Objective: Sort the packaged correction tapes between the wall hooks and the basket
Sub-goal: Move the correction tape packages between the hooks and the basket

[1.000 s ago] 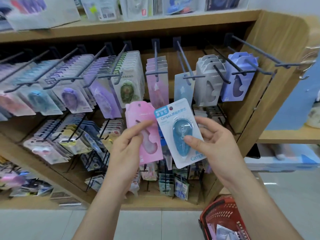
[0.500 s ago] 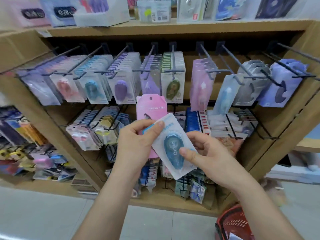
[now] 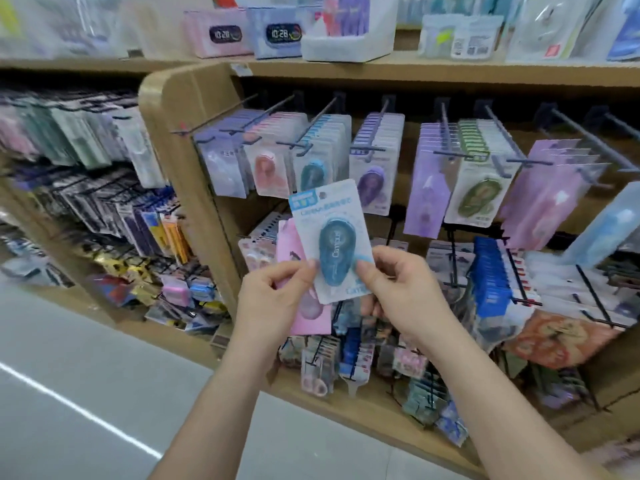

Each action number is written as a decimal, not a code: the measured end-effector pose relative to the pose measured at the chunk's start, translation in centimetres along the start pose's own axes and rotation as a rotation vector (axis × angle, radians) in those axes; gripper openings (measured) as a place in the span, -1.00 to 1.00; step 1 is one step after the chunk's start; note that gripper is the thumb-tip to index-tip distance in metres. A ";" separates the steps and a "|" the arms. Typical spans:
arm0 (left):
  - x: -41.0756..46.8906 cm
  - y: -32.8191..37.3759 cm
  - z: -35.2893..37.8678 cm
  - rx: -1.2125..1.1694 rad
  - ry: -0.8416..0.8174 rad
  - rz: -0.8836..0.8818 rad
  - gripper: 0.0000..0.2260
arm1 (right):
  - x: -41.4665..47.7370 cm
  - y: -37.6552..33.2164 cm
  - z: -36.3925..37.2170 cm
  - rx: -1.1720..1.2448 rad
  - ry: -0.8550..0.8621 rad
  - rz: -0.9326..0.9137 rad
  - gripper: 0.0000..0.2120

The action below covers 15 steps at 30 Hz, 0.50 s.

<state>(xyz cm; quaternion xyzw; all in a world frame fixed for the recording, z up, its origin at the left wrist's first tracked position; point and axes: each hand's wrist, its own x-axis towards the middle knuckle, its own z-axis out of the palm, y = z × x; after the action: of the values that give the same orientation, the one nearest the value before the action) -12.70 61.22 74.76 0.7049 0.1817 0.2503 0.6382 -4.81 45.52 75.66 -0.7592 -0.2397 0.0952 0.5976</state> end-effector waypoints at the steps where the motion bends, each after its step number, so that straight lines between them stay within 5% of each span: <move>1: 0.3 -0.2 -0.2 0.020 0.011 -0.008 -0.87 | 1.2 -0.1 0.7 -0.010 0.007 -0.006 -0.82; 15: 9.6 -1.2 -0.3 0.134 0.187 -0.045 -0.84 | 12.1 1.7 4.8 0.120 0.039 0.026 -0.81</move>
<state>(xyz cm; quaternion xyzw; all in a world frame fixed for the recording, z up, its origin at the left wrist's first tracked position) -5.07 67.16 74.71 0.7152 0.2727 0.2879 0.5755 4.02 55.12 74.44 -0.7268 -0.2118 0.1025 0.6453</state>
